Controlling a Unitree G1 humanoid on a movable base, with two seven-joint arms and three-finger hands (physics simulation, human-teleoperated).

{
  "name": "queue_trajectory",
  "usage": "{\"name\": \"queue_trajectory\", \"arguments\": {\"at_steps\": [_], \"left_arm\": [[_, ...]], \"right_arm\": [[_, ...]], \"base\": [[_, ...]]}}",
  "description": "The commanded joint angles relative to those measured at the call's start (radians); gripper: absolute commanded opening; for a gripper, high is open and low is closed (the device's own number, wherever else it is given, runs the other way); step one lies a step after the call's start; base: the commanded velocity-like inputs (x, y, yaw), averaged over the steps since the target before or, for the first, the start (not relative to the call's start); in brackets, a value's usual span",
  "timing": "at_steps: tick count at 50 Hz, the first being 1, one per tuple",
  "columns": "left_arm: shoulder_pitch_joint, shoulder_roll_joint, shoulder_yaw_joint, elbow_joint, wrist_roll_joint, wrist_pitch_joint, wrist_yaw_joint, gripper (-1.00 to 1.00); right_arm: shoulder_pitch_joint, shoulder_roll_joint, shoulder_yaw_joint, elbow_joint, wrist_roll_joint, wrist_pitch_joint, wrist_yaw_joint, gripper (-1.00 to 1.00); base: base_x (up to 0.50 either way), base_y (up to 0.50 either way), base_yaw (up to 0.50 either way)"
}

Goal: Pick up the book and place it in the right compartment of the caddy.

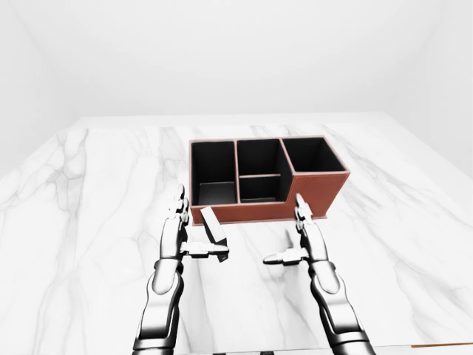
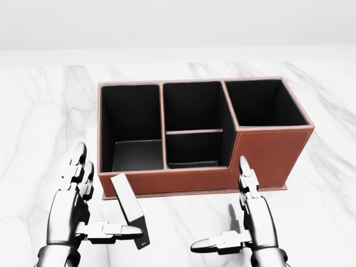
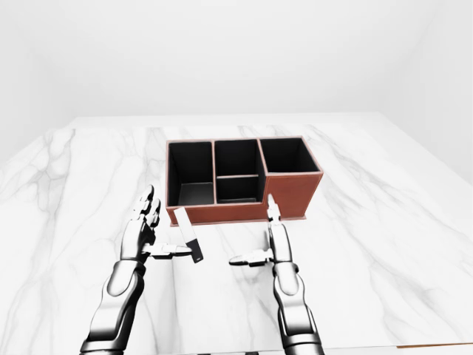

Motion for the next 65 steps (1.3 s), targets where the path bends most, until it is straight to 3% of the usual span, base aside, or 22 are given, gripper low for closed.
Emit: {"name": "queue_trajectory", "arguments": {"at_steps": [1, 40, 65], "left_arm": [[0.004, 0.0, 0.0, -0.009, -0.004, -0.006, 0.0, 1.0], [0.001, -0.001, -0.003, 0.004, -0.002, -0.017, -0.002, 1.0], [0.003, -0.002, -0.004, -0.002, -0.002, -0.017, 0.003, 1.0]], "right_arm": [[0.006, 0.002, 0.004, -0.002, -0.005, 0.0, 0.002, 1.0], [0.013, 0.043, 0.105, -0.013, -0.021, 0.0, -0.002, 1.0], [-0.003, 0.046, 0.109, 0.029, -0.015, 0.0, -0.011, 1.0]], "base": [[0.0, 0.0, 0.0], [0.0, 0.0, 0.0], [0.0, 0.0, 0.0]]}}
